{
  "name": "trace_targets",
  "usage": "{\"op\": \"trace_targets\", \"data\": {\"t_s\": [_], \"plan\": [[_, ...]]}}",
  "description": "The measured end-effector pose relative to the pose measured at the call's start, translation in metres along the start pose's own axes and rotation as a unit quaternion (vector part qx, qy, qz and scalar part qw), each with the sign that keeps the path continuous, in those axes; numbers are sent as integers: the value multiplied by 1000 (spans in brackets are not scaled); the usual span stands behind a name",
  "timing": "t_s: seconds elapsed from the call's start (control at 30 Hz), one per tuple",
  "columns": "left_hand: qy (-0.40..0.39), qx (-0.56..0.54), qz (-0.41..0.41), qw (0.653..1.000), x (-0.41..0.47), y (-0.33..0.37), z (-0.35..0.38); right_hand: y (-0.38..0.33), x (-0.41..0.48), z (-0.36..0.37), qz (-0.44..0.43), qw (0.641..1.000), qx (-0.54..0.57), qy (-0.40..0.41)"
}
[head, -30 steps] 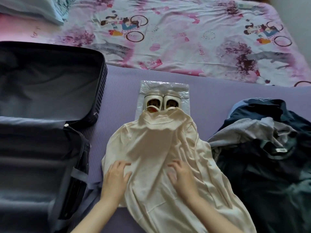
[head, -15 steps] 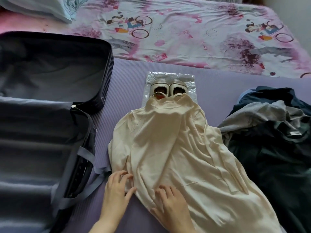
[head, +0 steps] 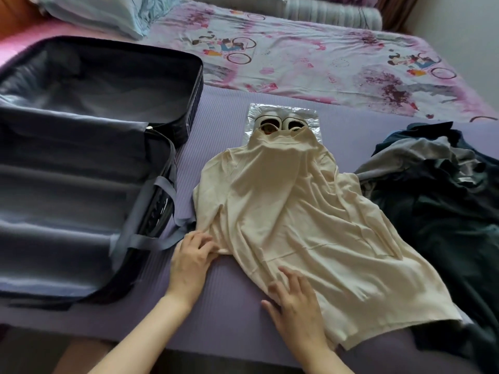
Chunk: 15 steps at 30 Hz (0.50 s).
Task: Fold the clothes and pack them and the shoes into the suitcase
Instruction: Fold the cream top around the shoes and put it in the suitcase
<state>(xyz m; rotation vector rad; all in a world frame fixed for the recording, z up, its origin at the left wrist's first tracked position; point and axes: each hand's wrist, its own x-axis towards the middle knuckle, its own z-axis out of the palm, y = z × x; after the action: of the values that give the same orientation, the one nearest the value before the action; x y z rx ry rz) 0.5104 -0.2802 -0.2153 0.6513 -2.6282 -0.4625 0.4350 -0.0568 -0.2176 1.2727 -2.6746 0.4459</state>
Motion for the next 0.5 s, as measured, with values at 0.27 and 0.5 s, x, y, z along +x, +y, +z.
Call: {"op": "trace_targets", "data": {"t_s": [0.27,0.5], "plan": [[10,123,10,992,12,-3,-55,-31,4,-29,63,996,45,43],[-15,88,-29,996,-18,1,-50,-55,-5,-22,37,999,-15,-19]]}}
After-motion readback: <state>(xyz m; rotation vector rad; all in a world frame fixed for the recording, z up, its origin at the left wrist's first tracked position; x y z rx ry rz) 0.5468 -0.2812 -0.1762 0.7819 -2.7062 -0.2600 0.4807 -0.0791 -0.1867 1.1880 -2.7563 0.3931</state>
